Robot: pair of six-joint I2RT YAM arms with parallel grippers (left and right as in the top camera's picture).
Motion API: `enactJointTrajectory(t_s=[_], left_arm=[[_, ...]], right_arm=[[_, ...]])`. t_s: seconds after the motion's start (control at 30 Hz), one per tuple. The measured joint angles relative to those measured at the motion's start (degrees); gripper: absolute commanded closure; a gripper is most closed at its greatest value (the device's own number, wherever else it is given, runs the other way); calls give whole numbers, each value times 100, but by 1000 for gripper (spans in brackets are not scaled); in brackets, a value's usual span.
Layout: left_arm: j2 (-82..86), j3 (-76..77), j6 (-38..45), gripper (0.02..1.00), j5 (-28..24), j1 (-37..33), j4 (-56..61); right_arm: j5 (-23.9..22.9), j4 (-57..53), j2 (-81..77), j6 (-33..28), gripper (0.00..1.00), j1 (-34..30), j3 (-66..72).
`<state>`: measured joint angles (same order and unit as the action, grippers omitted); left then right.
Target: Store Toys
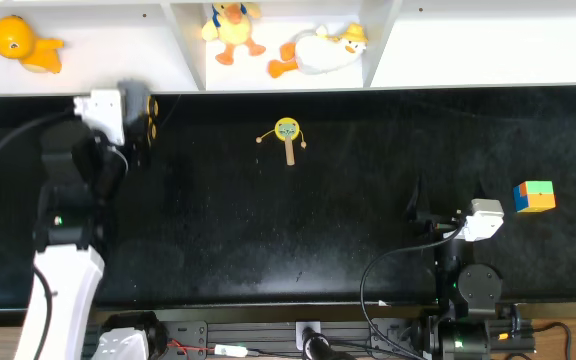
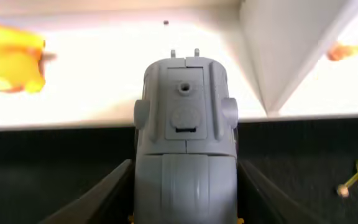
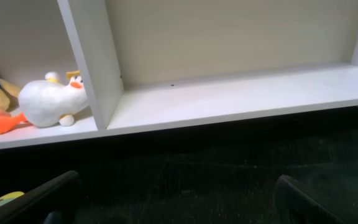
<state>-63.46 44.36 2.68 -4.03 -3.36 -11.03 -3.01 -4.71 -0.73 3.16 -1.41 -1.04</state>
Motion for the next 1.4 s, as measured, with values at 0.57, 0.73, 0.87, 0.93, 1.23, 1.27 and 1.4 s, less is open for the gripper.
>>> enactJointTrajectory(t_s=[0.57, 0.73, 0.87, 0.93, 1.23, 1.27, 1.4], left_arm=[[-3270, 2391, 2, 711, -44, 0, 385], [-3585, 2608, 24, 20, -42, 0, 588], [-3600, 2618, 22, 20, -42, 0, 214], [-3595, 2618, 22, 23, -39, 0, -85], [-1325, 723, 24, 20, 138, 0, -592], [-828, 352, 24, 20, 179, 0, -588], [1565, -1318, 24, 20, 315, 0, -466]], right_arm=[[2, 2, 0, 0, 5, 0, 0], [0, 2, 0, -2, 7, 0, 0], [0, 2, 0, 2, 5, 0, 0], [0, 0, 0, 2, 5, 0, 0], [2, -2, 0, 0, 5, 0, 0], [2, 2, 0, 0, 7, 0, 0], [0, 7, 0, -2, 5, 0, 0]])
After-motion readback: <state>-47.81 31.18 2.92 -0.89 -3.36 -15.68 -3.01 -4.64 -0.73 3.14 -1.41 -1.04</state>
